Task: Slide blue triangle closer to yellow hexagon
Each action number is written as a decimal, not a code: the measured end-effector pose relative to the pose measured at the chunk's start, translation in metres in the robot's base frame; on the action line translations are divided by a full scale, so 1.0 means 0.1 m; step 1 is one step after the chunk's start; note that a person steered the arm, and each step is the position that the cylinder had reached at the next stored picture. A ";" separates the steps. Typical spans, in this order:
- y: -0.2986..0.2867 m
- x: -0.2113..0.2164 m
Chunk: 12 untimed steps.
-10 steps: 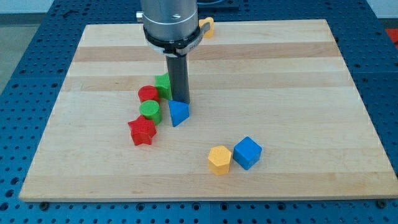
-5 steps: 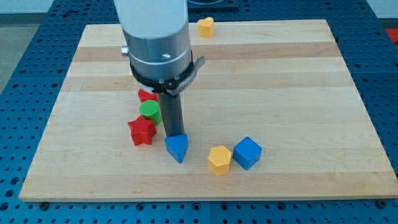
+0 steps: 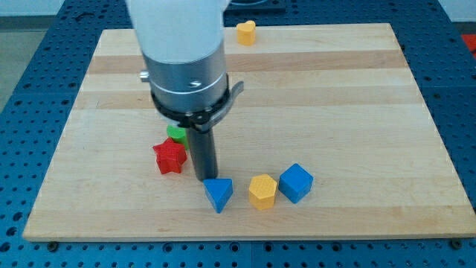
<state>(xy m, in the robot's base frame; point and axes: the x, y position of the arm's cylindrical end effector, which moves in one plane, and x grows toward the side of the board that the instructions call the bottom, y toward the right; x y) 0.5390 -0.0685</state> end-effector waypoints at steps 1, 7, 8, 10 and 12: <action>-0.17 0.02; 0.20 0.39; 0.24 0.38; 0.38 0.36; 0.33 0.23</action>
